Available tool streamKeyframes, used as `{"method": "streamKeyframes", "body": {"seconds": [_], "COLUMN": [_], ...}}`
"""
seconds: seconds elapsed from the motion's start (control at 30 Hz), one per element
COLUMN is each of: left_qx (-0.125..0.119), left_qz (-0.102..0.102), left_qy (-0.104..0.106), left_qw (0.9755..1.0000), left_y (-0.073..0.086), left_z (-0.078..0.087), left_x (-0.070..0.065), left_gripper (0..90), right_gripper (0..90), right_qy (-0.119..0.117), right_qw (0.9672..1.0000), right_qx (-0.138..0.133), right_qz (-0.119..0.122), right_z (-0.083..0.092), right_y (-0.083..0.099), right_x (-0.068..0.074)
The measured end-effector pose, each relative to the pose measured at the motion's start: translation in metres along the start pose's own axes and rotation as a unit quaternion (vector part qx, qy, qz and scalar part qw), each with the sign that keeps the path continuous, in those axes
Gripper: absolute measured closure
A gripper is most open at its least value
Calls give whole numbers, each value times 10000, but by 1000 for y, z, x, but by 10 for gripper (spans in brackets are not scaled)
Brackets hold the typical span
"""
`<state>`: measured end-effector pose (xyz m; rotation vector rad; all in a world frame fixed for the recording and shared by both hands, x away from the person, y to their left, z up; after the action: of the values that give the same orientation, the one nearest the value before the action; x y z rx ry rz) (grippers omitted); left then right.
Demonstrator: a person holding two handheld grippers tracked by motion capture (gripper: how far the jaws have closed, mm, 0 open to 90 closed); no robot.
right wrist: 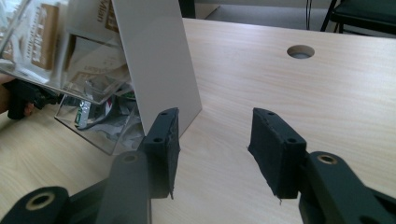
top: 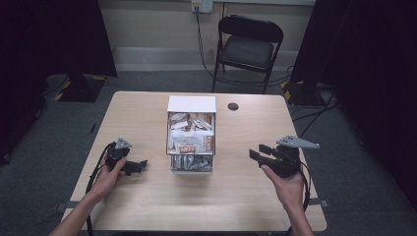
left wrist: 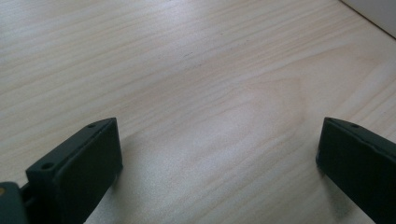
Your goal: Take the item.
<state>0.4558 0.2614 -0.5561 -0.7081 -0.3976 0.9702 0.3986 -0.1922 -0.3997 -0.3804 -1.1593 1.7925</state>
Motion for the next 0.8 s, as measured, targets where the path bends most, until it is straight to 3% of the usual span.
{"method": "streamKeyframes", "body": {"seconds": [0.37,0.8], "left_qx": [0,-34], "left_qz": [-3,46], "left_qy": [-2,1], "left_qw": [10000,10000], "left_y": [0,0], "left_z": [0,0], "left_x": [0,-1], "left_gripper": [0,0], "right_gripper": [543,548], "right_qy": [-203,-394], "right_qw": [9994,9972], "right_qx": [-293,-626], "right_qz": [-51,85], "right_z": [8,25], "right_y": [-25,-60], "right_x": [8,22]}}
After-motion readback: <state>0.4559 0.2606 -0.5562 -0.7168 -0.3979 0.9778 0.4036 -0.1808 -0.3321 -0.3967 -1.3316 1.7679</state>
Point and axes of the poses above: each handheld gripper's, and its own axes: z roughly backward along the jaws, y roughly out of its underside, x roughly to its left, the point moved 6 cm from there along -z, roughly forward along the jaws, and after that the axes turned 3 degrees about -z, right-handed, at the moved point
